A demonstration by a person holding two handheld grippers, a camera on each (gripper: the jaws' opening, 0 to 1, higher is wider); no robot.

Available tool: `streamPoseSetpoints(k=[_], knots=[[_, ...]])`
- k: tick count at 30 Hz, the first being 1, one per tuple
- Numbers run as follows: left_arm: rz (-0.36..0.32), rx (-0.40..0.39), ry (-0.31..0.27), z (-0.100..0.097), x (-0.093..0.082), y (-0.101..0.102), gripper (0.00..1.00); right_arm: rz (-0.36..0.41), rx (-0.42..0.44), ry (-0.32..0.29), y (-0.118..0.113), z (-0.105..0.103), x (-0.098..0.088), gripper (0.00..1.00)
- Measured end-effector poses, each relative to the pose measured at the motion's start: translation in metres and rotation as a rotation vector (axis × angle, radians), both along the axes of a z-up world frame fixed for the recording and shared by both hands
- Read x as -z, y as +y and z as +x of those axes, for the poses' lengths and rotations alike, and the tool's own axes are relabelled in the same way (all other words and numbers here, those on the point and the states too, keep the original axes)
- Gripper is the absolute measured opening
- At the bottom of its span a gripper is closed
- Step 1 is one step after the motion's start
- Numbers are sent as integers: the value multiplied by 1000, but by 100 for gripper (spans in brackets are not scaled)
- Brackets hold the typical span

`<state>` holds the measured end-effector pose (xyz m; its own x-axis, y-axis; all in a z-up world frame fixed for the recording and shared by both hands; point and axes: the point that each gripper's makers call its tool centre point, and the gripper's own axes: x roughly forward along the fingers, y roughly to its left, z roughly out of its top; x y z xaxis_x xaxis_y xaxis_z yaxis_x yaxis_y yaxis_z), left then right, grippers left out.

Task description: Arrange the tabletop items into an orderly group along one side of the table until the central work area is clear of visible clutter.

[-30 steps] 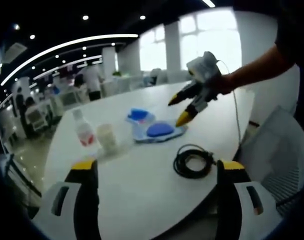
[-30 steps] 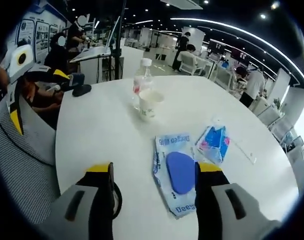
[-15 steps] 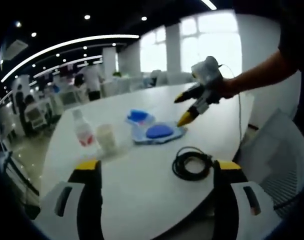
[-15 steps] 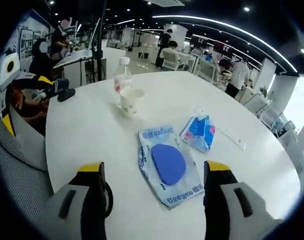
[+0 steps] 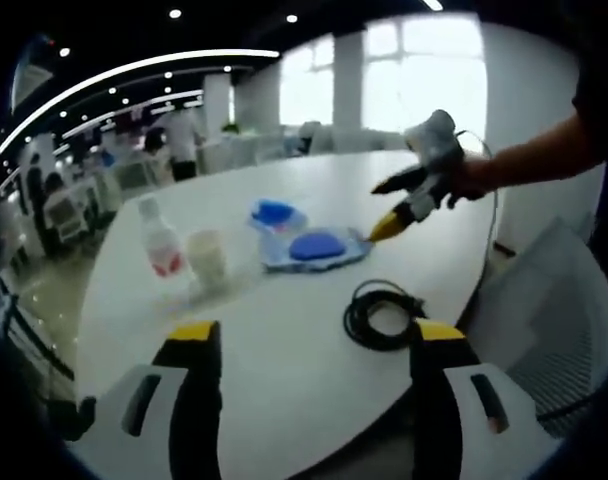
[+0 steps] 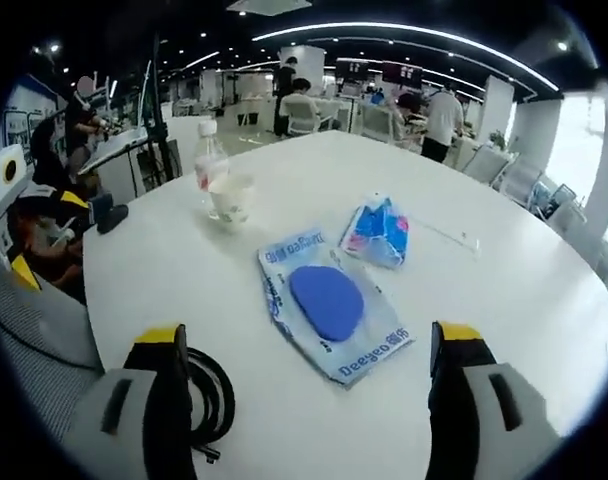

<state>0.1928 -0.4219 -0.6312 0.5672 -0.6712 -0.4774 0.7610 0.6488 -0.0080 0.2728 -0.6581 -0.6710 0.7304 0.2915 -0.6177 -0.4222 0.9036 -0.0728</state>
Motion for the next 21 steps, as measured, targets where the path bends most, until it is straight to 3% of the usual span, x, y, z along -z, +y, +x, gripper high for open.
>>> streamPoseSetpoints(k=[10,21], knots=[[-12,22,-14,21,-5,-20,71,36,63,15,-12,-18,12,100],[-22,31,-20,43,-5,-35,67,76,131,-11,-20,-29,18,100]])
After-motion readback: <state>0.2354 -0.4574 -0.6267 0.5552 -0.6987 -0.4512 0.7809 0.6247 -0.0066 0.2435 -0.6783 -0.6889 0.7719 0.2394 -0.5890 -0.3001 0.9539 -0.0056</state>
